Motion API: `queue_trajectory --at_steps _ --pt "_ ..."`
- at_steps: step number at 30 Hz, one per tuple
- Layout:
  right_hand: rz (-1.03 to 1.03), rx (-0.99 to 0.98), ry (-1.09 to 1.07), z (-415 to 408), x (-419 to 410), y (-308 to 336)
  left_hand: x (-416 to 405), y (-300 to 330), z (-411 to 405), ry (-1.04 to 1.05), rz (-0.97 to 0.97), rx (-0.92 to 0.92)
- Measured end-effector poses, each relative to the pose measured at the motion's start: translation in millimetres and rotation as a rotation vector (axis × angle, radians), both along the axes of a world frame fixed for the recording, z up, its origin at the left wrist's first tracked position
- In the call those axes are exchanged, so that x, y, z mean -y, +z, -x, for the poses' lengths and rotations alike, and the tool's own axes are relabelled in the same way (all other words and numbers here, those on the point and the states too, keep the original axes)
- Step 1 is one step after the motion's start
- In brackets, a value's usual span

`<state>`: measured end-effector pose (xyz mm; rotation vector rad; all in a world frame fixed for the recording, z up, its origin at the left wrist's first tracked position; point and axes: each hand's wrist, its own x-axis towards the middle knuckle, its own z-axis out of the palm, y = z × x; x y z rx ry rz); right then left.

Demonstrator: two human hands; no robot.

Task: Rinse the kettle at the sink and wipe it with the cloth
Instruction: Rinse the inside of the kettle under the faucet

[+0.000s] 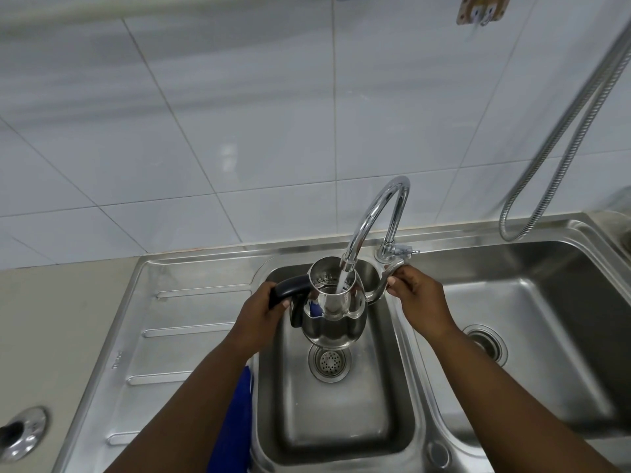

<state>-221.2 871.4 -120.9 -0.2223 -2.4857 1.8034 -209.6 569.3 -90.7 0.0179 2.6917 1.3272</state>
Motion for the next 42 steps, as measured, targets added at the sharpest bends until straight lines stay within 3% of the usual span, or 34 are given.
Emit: queue_trajectory --at_steps 8,15,20,24,31,37,42 --pt "-0.027 -0.012 0.001 -1 0 1 0 0 0 -0.004 -0.016 0.003" --pt "-0.259 -0.112 -0.1 -11 7 10 -2 0 0 0.0 -0.01 0.009" --pt "-0.501 0.055 0.183 -1 -4 -16 -1 -2 0 0.007 -0.019 0.013" --pt "-0.526 0.003 0.225 11 -6 -22 0 0 -1 0.012 -0.038 0.011" --pt "-0.497 0.09 0.153 43 -4 8 2 1 1 0.034 -0.05 0.031" --pt "-0.069 0.091 0.094 13 8 19 6 2 -3 0.023 -0.047 0.028" --pt "0.025 0.054 0.085 -10 13 24 13 7 -13 0.01 -0.035 0.021"
